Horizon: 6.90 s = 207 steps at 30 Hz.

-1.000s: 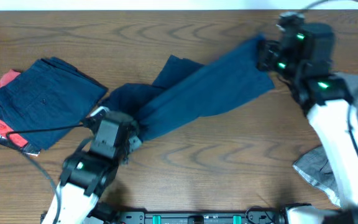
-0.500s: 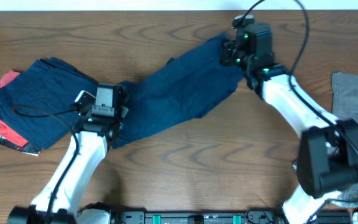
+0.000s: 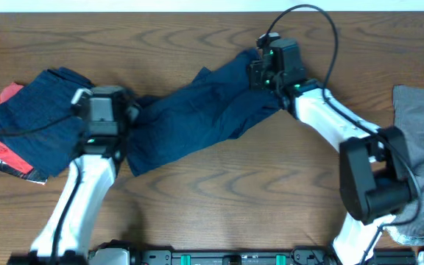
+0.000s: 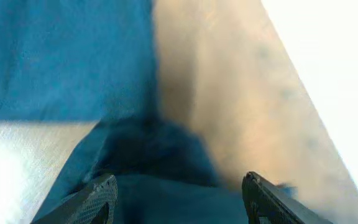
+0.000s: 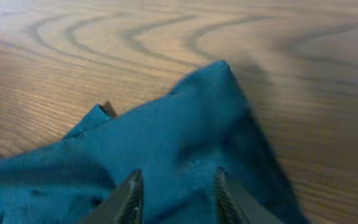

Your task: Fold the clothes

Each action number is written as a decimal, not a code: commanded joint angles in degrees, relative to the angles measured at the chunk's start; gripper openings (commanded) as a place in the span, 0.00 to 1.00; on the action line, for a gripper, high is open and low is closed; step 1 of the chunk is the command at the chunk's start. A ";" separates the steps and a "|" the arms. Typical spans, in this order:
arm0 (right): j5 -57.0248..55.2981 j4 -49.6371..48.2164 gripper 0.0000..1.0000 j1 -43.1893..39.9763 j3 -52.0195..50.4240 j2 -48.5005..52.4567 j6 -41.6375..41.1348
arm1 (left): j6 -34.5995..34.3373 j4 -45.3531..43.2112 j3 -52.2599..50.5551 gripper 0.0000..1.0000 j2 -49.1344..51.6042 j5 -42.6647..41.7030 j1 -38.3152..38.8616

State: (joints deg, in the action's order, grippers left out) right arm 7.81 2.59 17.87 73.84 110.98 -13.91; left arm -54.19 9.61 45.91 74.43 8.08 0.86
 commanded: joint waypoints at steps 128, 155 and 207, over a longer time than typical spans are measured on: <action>6.45 23.82 0.09 -2.49 -5.07 -7.32 5.64 | 24.81 27.80 -6.60 0.98 -5.79 -18.05 -2.01; -17.05 43.06 0.01 -7.37 -5.25 1.88 -7.26 | 35.78 9.55 -6.67 0.98 14.60 -40.72 -2.23; 8.26 23.34 0.01 29.49 -1.36 5.53 2.21 | 38.91 48.63 30.84 0.06 8.87 -40.65 1.31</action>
State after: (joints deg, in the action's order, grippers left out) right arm 20.51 24.51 46.87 72.12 116.51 -9.06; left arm -16.03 58.33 75.29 84.31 -32.53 2.11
